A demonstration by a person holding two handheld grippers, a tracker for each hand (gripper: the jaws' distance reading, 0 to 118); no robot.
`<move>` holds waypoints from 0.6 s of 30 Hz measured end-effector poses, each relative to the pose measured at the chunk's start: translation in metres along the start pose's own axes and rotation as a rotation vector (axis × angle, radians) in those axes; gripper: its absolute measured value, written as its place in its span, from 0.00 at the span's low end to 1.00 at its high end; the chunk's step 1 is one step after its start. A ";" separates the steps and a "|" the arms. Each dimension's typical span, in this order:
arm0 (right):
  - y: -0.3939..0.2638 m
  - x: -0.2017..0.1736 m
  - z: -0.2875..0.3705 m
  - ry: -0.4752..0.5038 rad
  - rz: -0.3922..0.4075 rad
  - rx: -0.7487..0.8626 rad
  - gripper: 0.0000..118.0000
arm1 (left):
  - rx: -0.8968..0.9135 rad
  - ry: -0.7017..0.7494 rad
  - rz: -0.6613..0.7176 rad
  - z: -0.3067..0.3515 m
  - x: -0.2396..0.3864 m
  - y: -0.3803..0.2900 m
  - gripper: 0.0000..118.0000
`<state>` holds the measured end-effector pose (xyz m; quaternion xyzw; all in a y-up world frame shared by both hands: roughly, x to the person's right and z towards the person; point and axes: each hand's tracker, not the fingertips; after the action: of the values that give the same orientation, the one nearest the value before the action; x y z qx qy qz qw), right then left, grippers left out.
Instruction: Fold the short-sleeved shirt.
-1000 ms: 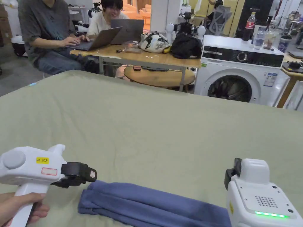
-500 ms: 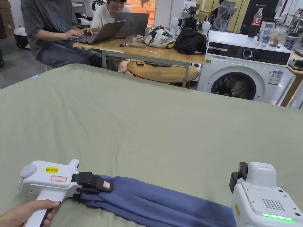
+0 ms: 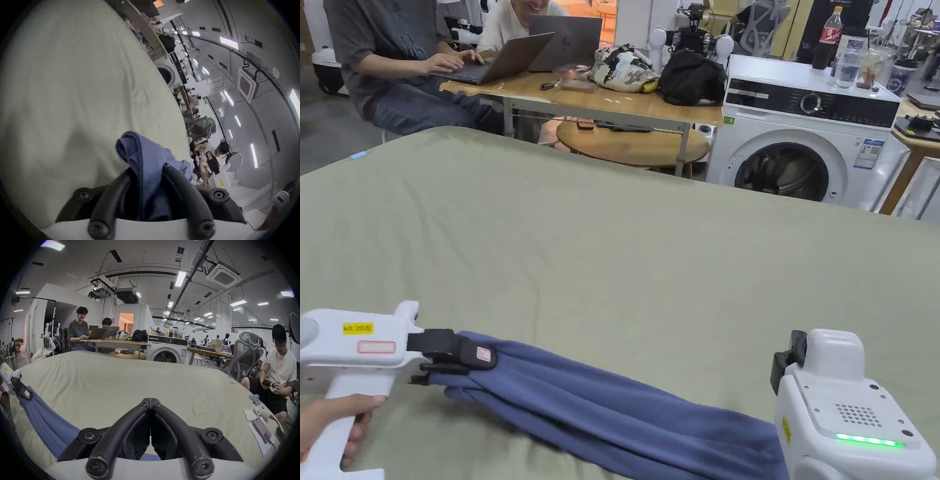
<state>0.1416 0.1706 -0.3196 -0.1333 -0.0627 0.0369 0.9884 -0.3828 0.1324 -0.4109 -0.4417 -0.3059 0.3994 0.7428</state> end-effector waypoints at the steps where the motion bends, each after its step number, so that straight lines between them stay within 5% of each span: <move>1: 0.001 -0.001 0.000 0.000 0.001 0.000 0.00 | 0.018 -0.007 0.003 0.009 0.001 0.002 0.05; 8: 0.000 -0.008 -0.001 0.021 0.008 -0.003 0.00 | -0.003 0.274 -0.102 0.014 0.051 -0.001 0.05; 18: 0.001 -0.001 0.003 0.025 0.017 -0.006 0.00 | -0.129 0.042 -0.117 -0.041 0.133 -0.013 0.05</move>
<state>0.1402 0.1724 -0.3167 -0.1372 -0.0493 0.0437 0.9884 -0.2796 0.2264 -0.4028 -0.4781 -0.3406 0.3256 0.7412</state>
